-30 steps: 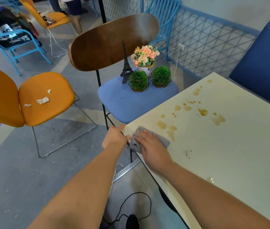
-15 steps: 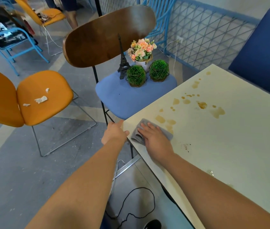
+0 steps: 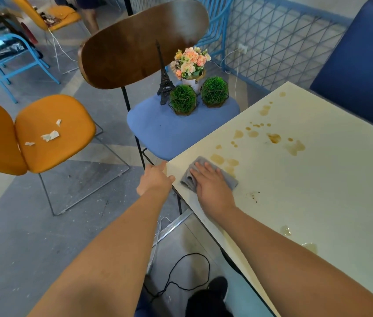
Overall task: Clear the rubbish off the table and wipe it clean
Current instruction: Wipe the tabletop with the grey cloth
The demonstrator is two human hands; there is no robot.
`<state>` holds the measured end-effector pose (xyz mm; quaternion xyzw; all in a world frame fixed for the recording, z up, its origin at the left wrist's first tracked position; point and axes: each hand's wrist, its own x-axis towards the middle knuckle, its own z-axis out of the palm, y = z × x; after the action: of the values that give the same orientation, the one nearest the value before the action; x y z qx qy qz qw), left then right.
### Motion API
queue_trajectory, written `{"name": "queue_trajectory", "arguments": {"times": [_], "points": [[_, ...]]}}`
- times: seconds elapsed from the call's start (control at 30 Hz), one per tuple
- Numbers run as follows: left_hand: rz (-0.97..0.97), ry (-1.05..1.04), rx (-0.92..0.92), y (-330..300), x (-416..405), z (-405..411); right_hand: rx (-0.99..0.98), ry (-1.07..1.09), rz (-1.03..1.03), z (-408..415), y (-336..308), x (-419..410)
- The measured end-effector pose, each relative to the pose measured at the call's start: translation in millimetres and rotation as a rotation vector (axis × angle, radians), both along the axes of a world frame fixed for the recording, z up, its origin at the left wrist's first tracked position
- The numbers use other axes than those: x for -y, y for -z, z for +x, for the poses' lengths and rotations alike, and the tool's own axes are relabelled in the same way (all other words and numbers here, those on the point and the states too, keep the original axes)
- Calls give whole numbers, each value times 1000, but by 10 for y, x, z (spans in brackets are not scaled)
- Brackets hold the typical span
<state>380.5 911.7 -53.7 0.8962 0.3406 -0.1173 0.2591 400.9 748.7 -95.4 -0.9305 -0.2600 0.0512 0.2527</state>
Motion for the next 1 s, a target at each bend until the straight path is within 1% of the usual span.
{"name": "queue_trajectory", "arguments": {"times": [0.07, 0.1, 0.2, 0.27, 0.37, 0.43, 0.5, 0.57, 0.6, 0.67, 0.73, 0.8, 0.87, 0.93, 1.0], "points": [[4, 5, -3, 7, -3, -3, -5, 52, 5, -108, 4, -132], [7, 7, -3, 8, -5, -6, -9, 39, 19, -187, 7, -167], [2, 8, -1, 3, -32, 7, -3, -99, 46, -345, 23, -98], [-12, 4, -2, 17, -45, 18, -3, -114, 63, -261, 33, 82], [-4, 32, -15, 35, -50, 32, 50, 16, 64, -5, 37, 481], [11, 50, -39, 24, -50, 58, 50, 115, 23, 141, 52, 708], [38, 81, -78, -25, -38, 103, 42, 240, 31, 168, 44, 711], [81, 141, -113, -63, -21, 158, 25, 334, 94, 51, 9, 475], [93, 162, -118, -72, -3, 173, 21, 304, 124, -41, 2, 343], [76, 168, -114, -71, 42, 183, 12, 144, 147, -222, 22, 211], [43, 151, -101, -54, 75, 202, -5, 58, 154, -158, 27, 321], [58, 165, -90, -21, 85, 231, -14, 108, 178, 55, 13, 508], [100, 217, -71, 23, 57, 280, -14, 231, 142, 234, -17, 625], [134, 261, -40, 51, 29, 338, 16, 323, 105, 259, -12, 556], [133, 294, 6, 75, 12, 396, 19, 314, 120, 118, -1, 351]]}}
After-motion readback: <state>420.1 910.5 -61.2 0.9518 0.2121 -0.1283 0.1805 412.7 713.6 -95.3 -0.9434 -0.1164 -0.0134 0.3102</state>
